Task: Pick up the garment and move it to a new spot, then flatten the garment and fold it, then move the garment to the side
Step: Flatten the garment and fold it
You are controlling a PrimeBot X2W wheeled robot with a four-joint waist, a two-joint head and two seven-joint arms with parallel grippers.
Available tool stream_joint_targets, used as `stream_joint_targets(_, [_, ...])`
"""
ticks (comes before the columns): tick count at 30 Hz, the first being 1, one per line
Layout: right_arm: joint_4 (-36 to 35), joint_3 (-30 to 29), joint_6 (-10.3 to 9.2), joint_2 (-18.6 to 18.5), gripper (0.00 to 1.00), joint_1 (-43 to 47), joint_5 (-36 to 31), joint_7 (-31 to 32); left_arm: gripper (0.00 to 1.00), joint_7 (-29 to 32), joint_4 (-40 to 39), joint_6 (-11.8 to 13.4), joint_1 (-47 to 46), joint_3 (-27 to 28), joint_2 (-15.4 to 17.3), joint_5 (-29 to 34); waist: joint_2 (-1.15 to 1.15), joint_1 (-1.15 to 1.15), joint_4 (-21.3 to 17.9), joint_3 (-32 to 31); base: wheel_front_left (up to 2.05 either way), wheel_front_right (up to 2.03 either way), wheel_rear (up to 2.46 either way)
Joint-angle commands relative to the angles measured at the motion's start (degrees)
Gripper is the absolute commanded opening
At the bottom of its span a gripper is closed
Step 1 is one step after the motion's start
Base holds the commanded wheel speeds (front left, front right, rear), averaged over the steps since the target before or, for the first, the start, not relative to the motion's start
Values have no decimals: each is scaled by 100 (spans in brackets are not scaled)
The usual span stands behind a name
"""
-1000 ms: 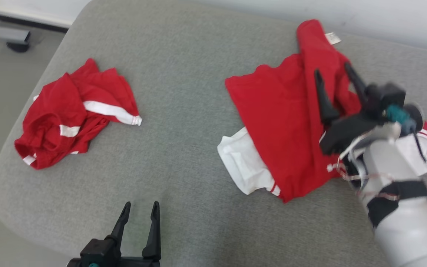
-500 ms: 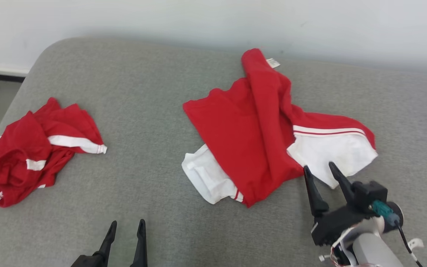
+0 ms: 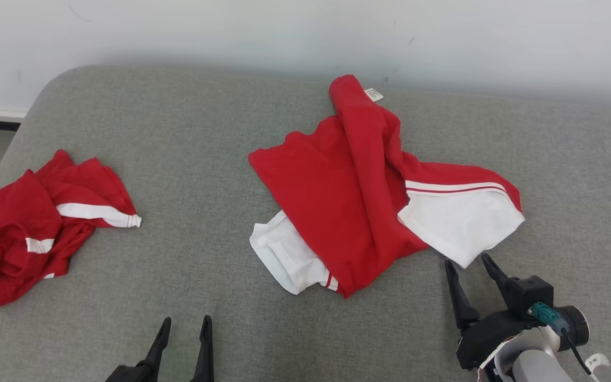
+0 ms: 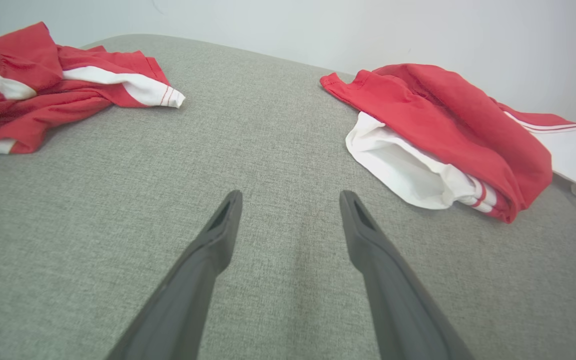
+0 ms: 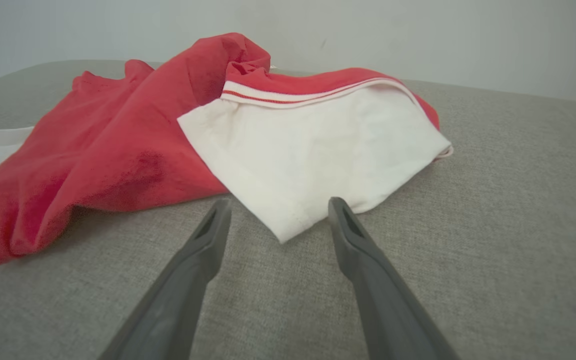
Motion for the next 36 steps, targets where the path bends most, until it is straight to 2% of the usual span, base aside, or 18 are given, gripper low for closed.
stream_joint_targets(1, [123, -47, -12, -7, 100, -85, -71, -3, 100, -18, 2, 2, 2, 1, 2, 15, 1, 0, 43, 42, 0, 0, 0])
stream_joint_targets(8, [612, -244, -13, 35, 100, -383, -309, -3, 100, -17, -11, 8, -21, -14, 3, -48, 1, 0, 147, 133, 0, 0, 0])
stream_joint_targets(10, [653, -300, -13, 50, 72, -445, -359, -3, 100, -18, 1, 9, -3, -13, 2, -40, 1, 0, 151, 137, 0, 0, 0])
stream_joint_targets(11, [663, -332, -13, 59, 45, -465, -375, -4, 100, -18, 9, 8, 4, -16, 2, -35, 1, 0, 151, 131, 0, 0, 0])
stream_joint_targets(12, [680, -388, -13, 79, 0, -471, -360, -3, 100, -17, 17, 8, 12, -8, 2, -30, 1, 0, 148, 119, 0, 0, 0])
stream_joint_targets(16, [339, -510, -13, 149, 0, -467, -231, -4, 100, -18, 0, -13, 55, 26, 2, -1, 1, 0, 101, 36, 0, 0, 0])
stream_joint_targets(20, [-489, -547, -13, 149, 0, -513, 35, -5, 100, -17, 3, -25, 128, 32, 3, 17, 1, 0, -13, -65, 0, 0, 0])
stream_joint_targets(26, [-1594, -394, -13, -49, 0, -979, 484, -4, 100, -17, 47, -62, 136, -38, 3, 27, 1, 0, -81, -190, 0, 0, 0])
stream_joint_targets(32, [-1901, -178, -13, -219, 0, -1769, 648, -3, 100, -17, 65, -62, 136, -141, 4, 1, 1, 0, 48, -212, 0, 0, 0])
stream_joint_targets(36, [-1798, 15, -13, -306, 0, -2491, 689, -3, 100, -17, 81, -38, 170, -175, 2, -45, 1, 0, 279, -160, 0, 0, 0])
